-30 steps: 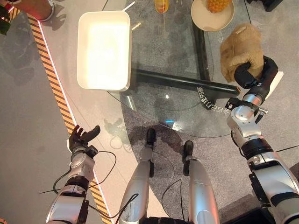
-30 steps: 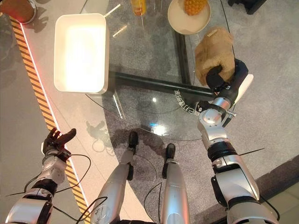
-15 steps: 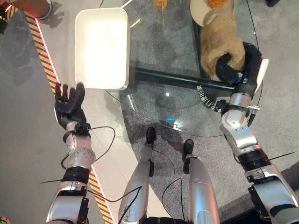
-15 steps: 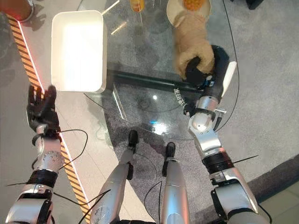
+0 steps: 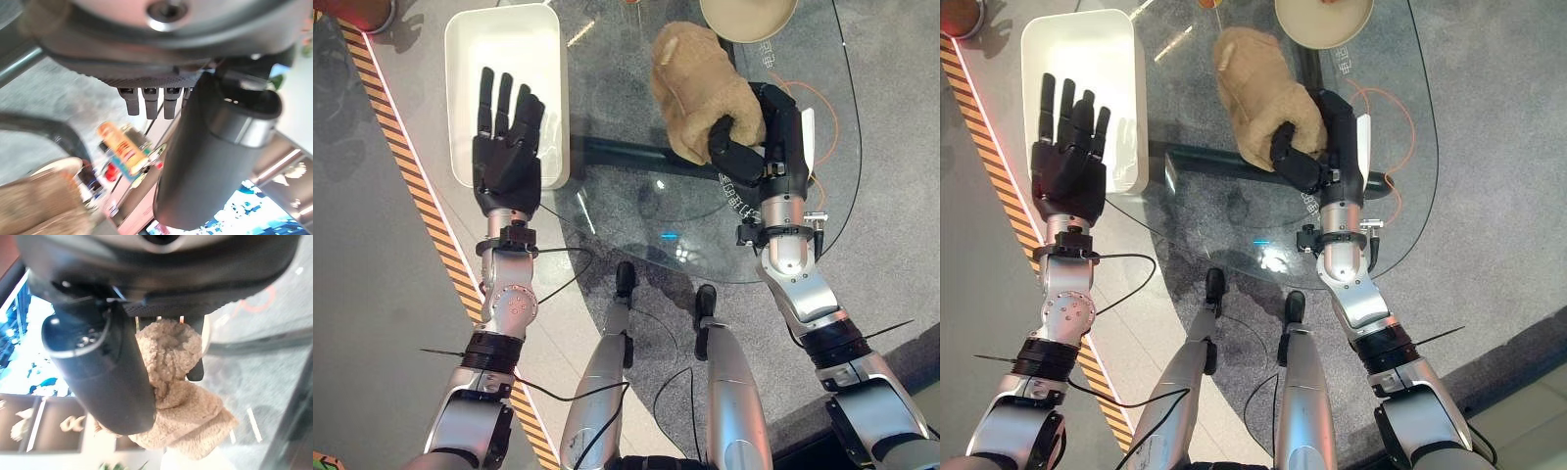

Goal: Wipe the table with a cloth and put it in the basket.

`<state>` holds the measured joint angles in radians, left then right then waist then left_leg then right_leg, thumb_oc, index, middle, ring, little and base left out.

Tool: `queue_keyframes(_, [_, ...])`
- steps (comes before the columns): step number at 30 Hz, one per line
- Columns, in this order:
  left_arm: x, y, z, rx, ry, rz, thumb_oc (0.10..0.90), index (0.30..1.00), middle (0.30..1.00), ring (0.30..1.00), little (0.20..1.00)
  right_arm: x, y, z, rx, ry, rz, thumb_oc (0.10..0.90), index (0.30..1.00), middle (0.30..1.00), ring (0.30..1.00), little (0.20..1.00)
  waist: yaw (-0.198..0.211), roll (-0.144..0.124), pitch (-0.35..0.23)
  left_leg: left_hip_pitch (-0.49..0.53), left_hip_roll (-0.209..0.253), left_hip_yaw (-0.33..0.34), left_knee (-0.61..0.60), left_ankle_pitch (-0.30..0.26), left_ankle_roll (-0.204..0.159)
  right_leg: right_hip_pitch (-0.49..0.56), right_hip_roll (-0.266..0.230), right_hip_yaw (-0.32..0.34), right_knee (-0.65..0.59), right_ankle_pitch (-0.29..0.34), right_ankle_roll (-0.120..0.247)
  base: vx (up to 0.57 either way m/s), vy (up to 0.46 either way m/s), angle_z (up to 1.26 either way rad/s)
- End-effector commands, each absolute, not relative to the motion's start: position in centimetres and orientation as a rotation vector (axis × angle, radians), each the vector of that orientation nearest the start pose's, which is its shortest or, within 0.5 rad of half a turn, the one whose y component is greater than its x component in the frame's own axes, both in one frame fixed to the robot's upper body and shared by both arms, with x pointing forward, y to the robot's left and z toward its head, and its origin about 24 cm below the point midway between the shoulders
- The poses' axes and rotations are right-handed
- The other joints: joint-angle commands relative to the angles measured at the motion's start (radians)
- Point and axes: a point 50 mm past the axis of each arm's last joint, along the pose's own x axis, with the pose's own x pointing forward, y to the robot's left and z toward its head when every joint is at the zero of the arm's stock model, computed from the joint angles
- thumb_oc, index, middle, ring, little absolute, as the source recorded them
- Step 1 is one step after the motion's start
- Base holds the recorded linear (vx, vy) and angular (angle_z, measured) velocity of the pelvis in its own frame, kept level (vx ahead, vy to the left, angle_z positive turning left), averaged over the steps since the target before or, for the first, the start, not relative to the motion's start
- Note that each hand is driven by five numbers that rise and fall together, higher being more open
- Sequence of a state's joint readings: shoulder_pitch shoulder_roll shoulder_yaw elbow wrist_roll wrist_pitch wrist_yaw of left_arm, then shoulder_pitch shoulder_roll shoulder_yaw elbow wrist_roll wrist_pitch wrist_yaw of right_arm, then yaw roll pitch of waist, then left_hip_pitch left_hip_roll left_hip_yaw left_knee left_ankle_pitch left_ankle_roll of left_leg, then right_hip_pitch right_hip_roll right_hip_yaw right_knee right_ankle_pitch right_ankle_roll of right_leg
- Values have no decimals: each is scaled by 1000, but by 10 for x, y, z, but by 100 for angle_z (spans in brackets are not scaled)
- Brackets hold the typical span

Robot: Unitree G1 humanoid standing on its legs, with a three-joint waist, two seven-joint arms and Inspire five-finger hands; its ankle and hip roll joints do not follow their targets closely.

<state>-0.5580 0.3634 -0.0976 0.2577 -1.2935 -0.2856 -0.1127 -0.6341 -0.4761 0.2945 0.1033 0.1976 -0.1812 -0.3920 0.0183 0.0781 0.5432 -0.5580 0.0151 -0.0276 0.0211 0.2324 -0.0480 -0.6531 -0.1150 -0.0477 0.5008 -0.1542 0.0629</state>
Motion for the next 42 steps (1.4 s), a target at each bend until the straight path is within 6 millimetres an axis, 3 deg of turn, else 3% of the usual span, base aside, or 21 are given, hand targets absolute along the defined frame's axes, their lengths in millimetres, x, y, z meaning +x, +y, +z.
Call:
queue_keyframes(1, [336, 183, 227, -893, -665, -425, 800, 900, 900, 900, 900, 290, -115, 289, -106, -1077, 154, 100, 300, 300, 300, 200, -12, -54, -23, 0, -17, -4, 197, -215, 3, 90, -35, -19, -263, 168, 38, 15, -40, 2])
queue_keyframes(12, [346, 156, 228, -1031, -494, -549, 800, 900, 900, 900, 900, 274, -92, 302, -19, -1114, 355, 100, 300, 300, 300, 200, -20, -67, -23, 0, -13, 1, 198, -214, -1, 94, -36, -14, -272, 177, 44, 3, -2, 1])
queue_keyframes(23, [346, 137, 235, -1078, -472, -644, 800, 900, 900, 900, 900, 266, -73, 301, -13, -1091, 484, 100, 300, 300, 300, 200, -26, -76, -23, 2, -9, 4, 191, -213, -2, 91, -34, -10, -275, 180, 45, 0, 0, 0])
queue_keyframes(34, [347, 135, 235, -1061, -467, -638, 800, 900, 900, 900, 900, 266, -62, 297, -28, -1043, 565, 100, 300, 300, 300, 200, -25, -76, -23, 4, -9, 2, 184, -209, -5, 92, -34, -11, -280, 183, 47, 0, 0, 0])
queue_keyframes(42, [340, 137, 246, -1004, -596, -694, 800, 900, 900, 900, 900, 278, -60, 286, -60, -943, 564, 100, 300, 300, 300, 200, -22, -76, -23, 9, -7, 3, 171, -204, -7, 95, -35, -13, -287, 185, 47, 0, 0, 0])
